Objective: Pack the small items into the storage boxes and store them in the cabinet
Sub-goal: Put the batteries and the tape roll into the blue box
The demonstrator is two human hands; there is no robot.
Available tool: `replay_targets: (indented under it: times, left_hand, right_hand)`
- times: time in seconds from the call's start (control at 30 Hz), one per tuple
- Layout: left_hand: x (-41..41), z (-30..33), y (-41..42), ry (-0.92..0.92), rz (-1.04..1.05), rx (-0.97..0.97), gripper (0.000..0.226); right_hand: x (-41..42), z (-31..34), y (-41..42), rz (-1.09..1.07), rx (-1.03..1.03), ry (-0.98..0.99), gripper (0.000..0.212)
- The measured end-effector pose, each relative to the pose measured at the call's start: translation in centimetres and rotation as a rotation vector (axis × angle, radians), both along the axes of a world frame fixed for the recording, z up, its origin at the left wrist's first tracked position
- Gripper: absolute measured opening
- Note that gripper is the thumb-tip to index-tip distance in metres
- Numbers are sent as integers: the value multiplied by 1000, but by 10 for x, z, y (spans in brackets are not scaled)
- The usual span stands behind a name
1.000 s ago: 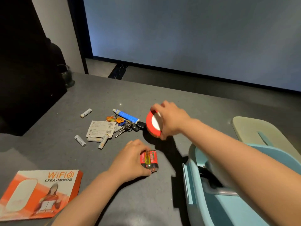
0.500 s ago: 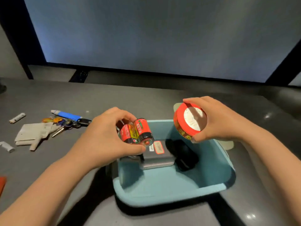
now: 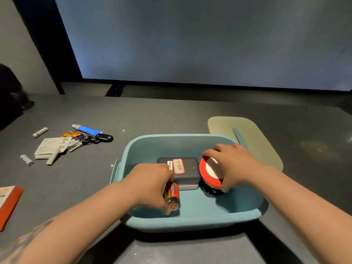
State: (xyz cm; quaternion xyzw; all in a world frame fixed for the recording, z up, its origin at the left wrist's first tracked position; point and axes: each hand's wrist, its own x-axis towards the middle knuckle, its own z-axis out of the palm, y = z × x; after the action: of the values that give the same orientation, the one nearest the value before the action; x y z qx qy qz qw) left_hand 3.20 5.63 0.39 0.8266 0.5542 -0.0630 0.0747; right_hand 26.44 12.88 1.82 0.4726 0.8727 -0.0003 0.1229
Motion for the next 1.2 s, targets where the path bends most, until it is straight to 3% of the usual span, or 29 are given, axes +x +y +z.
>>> replay_targets:
  times: [0.2,0.3,0.47,0.63,0.73,0.93,1.1,1.2]
  left_hand:
    - [0,-10,-6,112,-4,-36,49]
    - [2,-11,-8,179,8,-47,44]
    - [0,-13,-10,296,51,-65,34]
    - [-5,-4,-7,336,67,-14,32]
    - [-14,0,-7,213,104,66,30]
    - [-36,-1,-17,-234,225,234,29]
    - [-36,-2,-21,-464,246,266,19]
    - [-39,-1,-30,-790,283,357,13]
  right_hand:
    - [13,7,12,-74,-160,282,103]
    - [3,8,8,-71,-185,319,110]
    - [-33,-6,0,31,-142,331,91]
    - [-52,-13,-1,124,-29,319,85]
    - [-57,-14,-1,136,-6,346,81]
    - [-67,-18,-5,134,-7,403,79]
    - [-60,-5,-9,91,-64,485,76]
    - [-68,6,-17,79,-40,521,74]
